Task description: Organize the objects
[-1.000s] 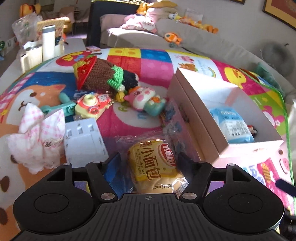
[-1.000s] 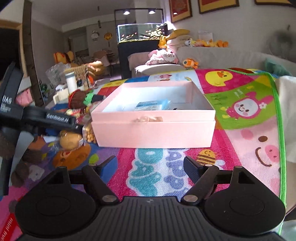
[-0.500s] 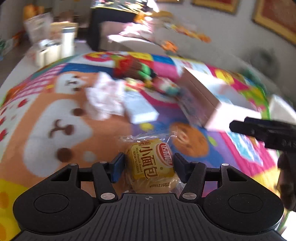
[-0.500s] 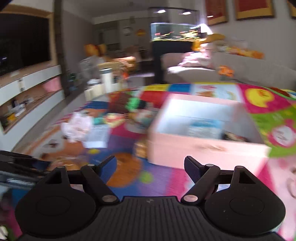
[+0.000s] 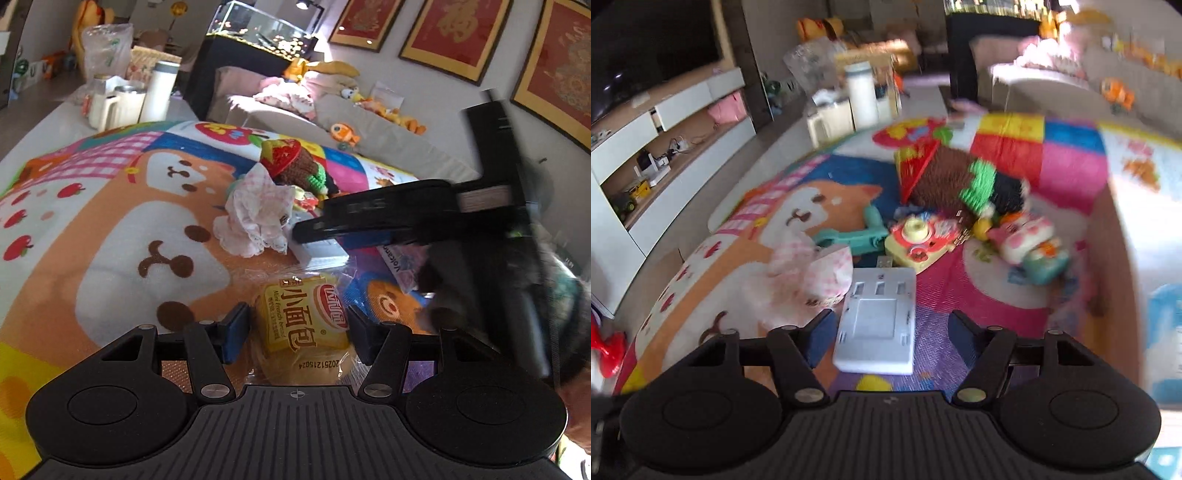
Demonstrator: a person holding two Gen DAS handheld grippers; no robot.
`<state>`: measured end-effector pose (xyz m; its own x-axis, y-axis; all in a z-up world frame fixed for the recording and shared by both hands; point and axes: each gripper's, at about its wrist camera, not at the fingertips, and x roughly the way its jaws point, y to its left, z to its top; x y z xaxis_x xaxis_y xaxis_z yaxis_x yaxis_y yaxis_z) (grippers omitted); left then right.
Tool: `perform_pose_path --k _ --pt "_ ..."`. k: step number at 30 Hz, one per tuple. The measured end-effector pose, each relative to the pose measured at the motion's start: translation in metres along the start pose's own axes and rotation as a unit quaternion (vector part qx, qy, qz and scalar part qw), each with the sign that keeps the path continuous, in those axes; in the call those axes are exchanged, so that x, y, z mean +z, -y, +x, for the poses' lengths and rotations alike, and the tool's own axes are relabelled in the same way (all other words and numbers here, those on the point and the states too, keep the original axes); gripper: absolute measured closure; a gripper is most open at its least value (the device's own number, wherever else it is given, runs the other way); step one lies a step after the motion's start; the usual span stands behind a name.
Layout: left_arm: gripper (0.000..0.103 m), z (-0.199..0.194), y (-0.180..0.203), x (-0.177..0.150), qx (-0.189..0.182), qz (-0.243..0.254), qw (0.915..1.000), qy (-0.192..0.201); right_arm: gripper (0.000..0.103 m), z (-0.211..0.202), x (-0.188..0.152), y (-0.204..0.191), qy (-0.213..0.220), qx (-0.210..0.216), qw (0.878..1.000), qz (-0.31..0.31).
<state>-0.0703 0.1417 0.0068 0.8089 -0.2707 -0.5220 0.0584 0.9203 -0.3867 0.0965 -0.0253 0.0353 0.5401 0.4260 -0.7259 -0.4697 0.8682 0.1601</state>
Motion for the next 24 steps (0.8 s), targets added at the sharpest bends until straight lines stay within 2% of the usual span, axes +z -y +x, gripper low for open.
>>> perform_pose_path --k 2,4,7,11,14,17,19,22,24 --pt "0.041 0.0 -0.003 0.0 -0.006 -0.009 0.9999 0.001 0.04 0.009 0.0 0.004 -0.01 0.004 1.0 0.006" --pt "0.041 0.0 -0.006 0.0 -0.01 -0.014 0.9999 0.001 0.054 0.004 -0.004 0.0 -0.011 -0.002 1.0 -0.018" --pt "0.041 0.001 -0.004 0.0 -0.005 -0.009 0.9999 -0.001 0.055 -0.017 -0.019 0.004 -0.016 0.0 0.999 -0.03" --pt "0.041 0.008 0.007 0.005 0.006 0.006 0.9999 -0.014 0.055 -0.06 -0.057 0.019 -0.029 -0.018 0.999 -0.024" --pt "0.041 0.024 0.017 0.015 -0.016 0.009 0.9988 -0.045 0.055 -0.098 -0.086 0.036 -0.042 -0.029 0.999 -0.018" --pt "0.041 0.038 0.032 0.02 -0.032 0.028 0.9968 -0.068 0.052 -0.139 -0.097 0.062 -0.012 -0.056 0.998 0.012" --pt "0.041 0.042 0.041 0.021 -0.022 0.046 0.9959 -0.075 0.05 -0.158 -0.094 0.08 0.018 -0.09 0.995 0.041" --pt "0.041 0.042 0.047 0.019 -0.01 0.06 0.995 -0.079 0.05 -0.176 -0.088 0.112 0.065 -0.15 0.983 0.081" --pt "0.041 0.039 0.045 0.011 -0.007 0.057 0.9966 -0.059 0.049 -0.191 -0.091 0.135 0.107 -0.17 0.974 0.108"
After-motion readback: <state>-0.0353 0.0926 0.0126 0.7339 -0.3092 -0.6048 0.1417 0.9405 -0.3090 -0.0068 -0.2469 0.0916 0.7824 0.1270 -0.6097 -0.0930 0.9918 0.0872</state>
